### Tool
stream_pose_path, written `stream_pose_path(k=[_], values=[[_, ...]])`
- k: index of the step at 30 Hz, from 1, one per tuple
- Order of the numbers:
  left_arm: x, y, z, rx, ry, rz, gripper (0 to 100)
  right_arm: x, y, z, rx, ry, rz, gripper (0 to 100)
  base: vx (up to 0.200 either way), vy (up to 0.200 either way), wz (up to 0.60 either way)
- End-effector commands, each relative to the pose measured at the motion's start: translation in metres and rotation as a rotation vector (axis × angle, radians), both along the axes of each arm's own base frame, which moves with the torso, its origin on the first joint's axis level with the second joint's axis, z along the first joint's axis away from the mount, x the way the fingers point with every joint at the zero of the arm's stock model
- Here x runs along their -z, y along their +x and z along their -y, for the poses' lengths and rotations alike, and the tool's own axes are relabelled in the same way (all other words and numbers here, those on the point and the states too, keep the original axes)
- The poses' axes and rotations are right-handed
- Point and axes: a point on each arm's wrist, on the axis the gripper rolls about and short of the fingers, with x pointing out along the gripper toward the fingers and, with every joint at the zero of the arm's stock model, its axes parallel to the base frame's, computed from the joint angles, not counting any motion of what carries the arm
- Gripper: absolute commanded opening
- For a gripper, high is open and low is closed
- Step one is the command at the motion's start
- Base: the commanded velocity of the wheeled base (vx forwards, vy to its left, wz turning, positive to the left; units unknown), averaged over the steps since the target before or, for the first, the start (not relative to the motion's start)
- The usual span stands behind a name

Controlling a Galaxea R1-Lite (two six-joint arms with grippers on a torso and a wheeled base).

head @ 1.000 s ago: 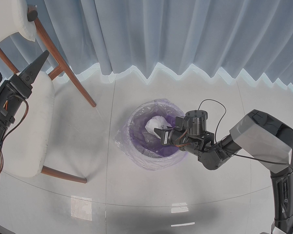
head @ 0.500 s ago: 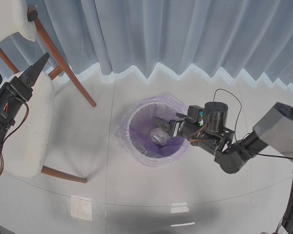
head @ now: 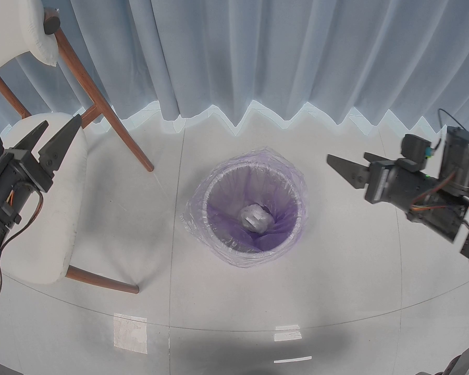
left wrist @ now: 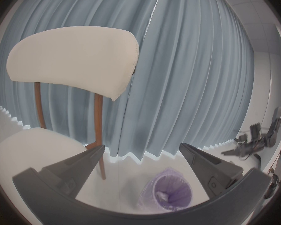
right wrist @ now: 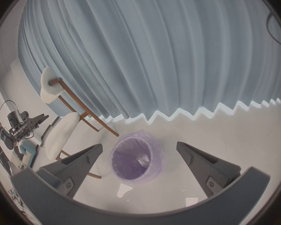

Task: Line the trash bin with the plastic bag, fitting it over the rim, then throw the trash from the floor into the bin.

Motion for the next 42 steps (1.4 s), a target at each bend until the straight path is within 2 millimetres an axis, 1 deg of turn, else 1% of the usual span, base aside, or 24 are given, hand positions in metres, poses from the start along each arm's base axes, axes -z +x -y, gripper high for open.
stream_pose_path(k=[1,2,3,5,8,10,13,15,17,18,19,20,21,22,23,24,26,28,31,32,42], values=[[0.010,-0.081,-0.014,-0.110,0.126,-0.038,100,-0.010,-0.146,0.098,0.169,-0.076,0.016,100,0.000,0.000,0.00],[0.011,-0.098,-0.018,-0.151,0.114,-0.066,100,-0.002,-0.163,0.107,0.200,-0.080,0.005,100,0.000,0.000,0.00],[0.013,-0.108,-0.019,-0.167,0.107,-0.077,100,0.003,-0.171,0.111,0.223,-0.080,0.008,100,0.000,0.000,0.00],[0.019,-0.126,-0.022,-0.178,0.105,-0.092,100,0.011,-0.183,0.118,0.264,-0.070,0.029,100,0.000,0.000,0.00],[0.035,-0.149,-0.025,-0.183,0.107,-0.120,100,0.021,-0.204,0.126,0.317,-0.044,0.088,100,0.000,0.000,0.00],[0.048,-0.164,-0.027,-0.207,0.101,-0.138,100,0.031,-0.217,0.129,0.345,-0.032,0.122,100,0.000,0.000,0.00],[0.070,-0.179,-0.030,-0.243,0.101,-0.171,100,0.049,-0.232,0.132,0.353,-0.027,0.166,100,0.000,0.000,0.00],[0.085,-0.189,-0.031,-0.255,0.101,-0.179,100,0.068,-0.240,0.132,0.345,-0.030,0.177,100,0.000,0.000,0.00],[0.096,-0.197,-0.031,-0.273,0.104,-0.181,100,0.089,-0.247,0.133,0.373,-0.049,0.203,100,0.000,0.000,0.00],[0.096,-0.197,-0.031,-0.273,0.104,-0.181,100,0.089,-0.247,0.133,0.373,-0.049,0.203,100,0.000,0.000,0.00],[0.107,-0.202,-0.031,-0.287,0.104,-0.166,100,0.103,-0.254,0.133,0.402,-0.070,0.245,100,0.000,0.000,0.00],[0.115,-0.206,-0.031,-0.297,0.105,-0.142,100,0.111,-0.256,0.132,0.434,-0.084,0.272,100,0.000,0.000,0.00],[0.118,-0.208,-0.031,-0.303,0.106,-0.134,100,0.114,-0.257,0.132,0.445,-0.090,0.279,100,0.000,0.000,0.00],[0.129,-0.211,-0.030,-0.318,0.104,-0.112,100,0.120,-0.260,0.130,0.450,-0.103,0.318,100,0.000,0.000,0.00],[0.131,-0.212,-0.030,-0.321,0.103,-0.108,100,0.121,-0.261,0.130,0.442,-0.105,0.317,100,0.000,0.000,0.00],[0.144,-0.210,-0.030,-0.332,0.112,-0.124,100,0.122,-0.260,0.130,0.426,-0.106,0.309,100,0.000,0.000,0.00],[0.144,-0.210,-0.030,-0.340,0.098,-0.125,100,0.127,-0.259,0.130,0.429,-0.113,0.255,100,0.000,0.000,0.00],[0.146,-0.209,-0.030,-0.360,0.106,-0.146,100,0.140,-0.259,0.131,0.465,-0.135,0.128,100,0.000,0.000,0.00],[0.160,-0.207,-0.030,-0.364,0.158,-0.285,100,0.139,-0.259,0.131,0.470,-0.137,0.128,100,0.000,0.000,0.00],[0.162,-0.208,-0.030,-0.354,0.168,-0.306,100,0.139,-0.259,0.131,0.470,-0.136,0.132,100,0.000,0.000,0.00],[0.161,-0.207,-0.030,-0.335,0.170,-0.286,100,0.139,-0.259,0.131,0.476,-0.133,0.131,100,0.000,0.000,0.00]])
